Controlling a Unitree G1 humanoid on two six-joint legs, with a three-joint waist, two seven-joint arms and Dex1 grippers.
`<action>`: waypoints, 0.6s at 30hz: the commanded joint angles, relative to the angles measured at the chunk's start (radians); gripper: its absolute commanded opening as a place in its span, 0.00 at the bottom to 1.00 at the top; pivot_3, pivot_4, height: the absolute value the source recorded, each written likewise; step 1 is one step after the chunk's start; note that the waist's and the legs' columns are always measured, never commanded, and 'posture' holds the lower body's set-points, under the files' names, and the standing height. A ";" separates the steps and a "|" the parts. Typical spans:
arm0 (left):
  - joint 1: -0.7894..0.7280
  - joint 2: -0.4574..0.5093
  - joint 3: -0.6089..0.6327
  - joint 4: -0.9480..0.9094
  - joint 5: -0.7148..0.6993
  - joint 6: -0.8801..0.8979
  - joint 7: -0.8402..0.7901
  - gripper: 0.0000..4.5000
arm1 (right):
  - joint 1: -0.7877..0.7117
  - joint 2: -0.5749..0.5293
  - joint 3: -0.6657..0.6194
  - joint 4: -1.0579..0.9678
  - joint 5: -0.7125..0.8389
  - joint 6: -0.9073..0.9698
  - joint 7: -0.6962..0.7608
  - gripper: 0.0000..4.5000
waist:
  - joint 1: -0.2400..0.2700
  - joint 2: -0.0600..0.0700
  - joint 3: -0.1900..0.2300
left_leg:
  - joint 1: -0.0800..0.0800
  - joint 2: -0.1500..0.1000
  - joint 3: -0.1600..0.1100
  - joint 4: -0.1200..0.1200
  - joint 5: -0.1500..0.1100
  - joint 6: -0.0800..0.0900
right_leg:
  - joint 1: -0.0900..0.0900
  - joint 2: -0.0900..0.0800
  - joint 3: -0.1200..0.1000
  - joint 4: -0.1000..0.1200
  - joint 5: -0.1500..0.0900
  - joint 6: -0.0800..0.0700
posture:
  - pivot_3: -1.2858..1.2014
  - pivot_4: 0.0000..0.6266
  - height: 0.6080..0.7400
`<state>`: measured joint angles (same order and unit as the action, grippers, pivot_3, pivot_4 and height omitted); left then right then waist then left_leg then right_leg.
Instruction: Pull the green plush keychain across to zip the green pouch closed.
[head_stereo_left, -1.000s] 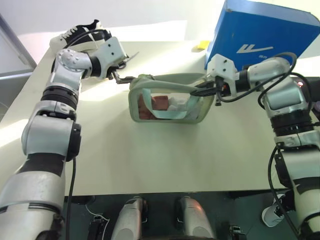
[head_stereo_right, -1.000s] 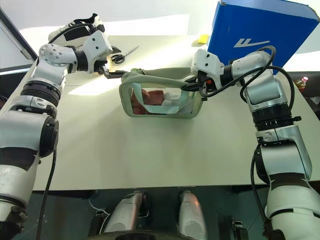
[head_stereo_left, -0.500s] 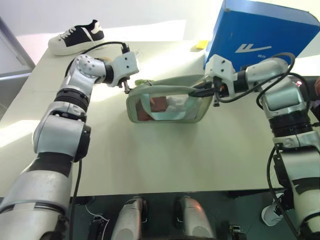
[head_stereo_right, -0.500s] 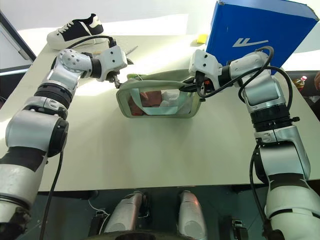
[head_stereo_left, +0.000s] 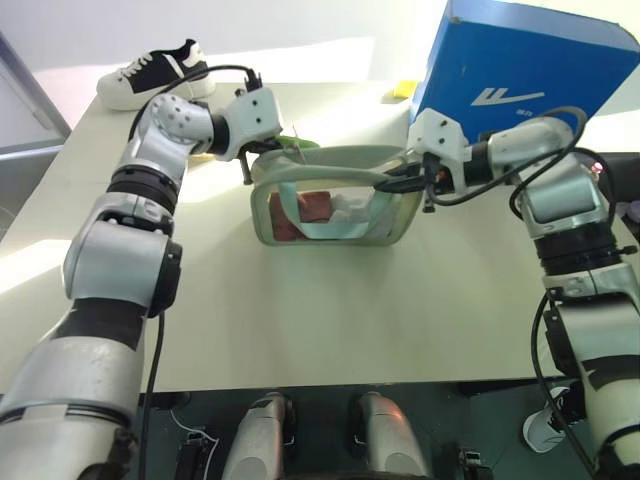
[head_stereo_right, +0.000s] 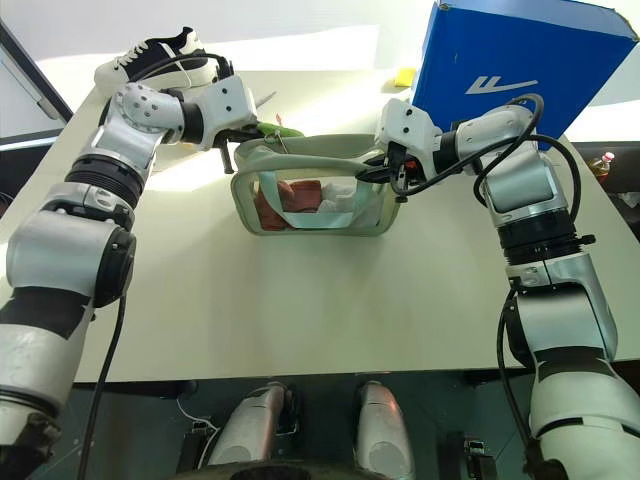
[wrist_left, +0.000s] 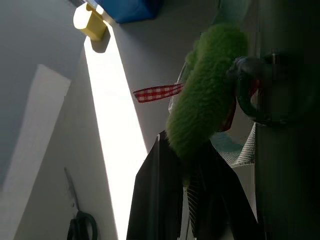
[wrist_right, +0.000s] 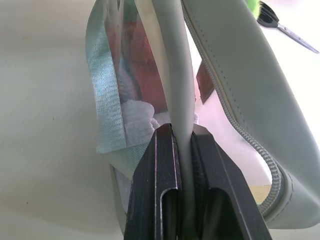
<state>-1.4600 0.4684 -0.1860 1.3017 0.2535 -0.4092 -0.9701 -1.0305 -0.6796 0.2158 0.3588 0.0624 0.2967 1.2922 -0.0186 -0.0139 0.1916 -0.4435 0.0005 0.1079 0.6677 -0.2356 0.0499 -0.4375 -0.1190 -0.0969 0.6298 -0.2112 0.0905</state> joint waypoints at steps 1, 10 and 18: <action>-0.064 0.000 0.044 -0.044 -0.034 -0.051 0.049 0.01 | -0.021 0.015 -0.020 0.001 0.014 -0.014 -0.008 0.00 | 0.000 0.000 0.000 | 0.000 0.000 0.000 0.000 0.000 0.000 | 0.000 0.000 0.000 0.000 0.000 0.000 | 0.52 0.24 1.00; -0.051 0.022 -0.020 -0.122 0.015 -0.237 -0.014 0.01 | -0.035 0.015 -0.019 0.033 0.009 -0.034 -0.009 0.00 | 0.001 0.000 0.000 | 0.000 0.000 0.000 0.000 0.000 0.000 | 0.000 0.000 0.000 0.000 0.000 0.000 | 0.52 0.24 1.00; -0.003 0.038 -0.047 -0.172 -0.003 -0.287 -0.160 0.01 | -0.036 0.018 -0.018 0.039 0.012 -0.040 0.003 0.00 | -0.001 0.000 0.000 | 0.000 0.000 0.000 0.000 0.000 0.000 | 0.000 0.000 0.000 0.000 0.000 0.000 | 0.52 0.24 1.00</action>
<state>-1.4481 0.4892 -0.2325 1.1705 0.2636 -0.6662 -1.1057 -1.0430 -0.6697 0.2149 0.4004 0.0619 0.2676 1.2913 -0.0195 -0.0139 0.1916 -0.4435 0.0005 0.1083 0.6677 -0.2355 0.0499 -0.4374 -0.1188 -0.0970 0.6298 -0.2112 0.0905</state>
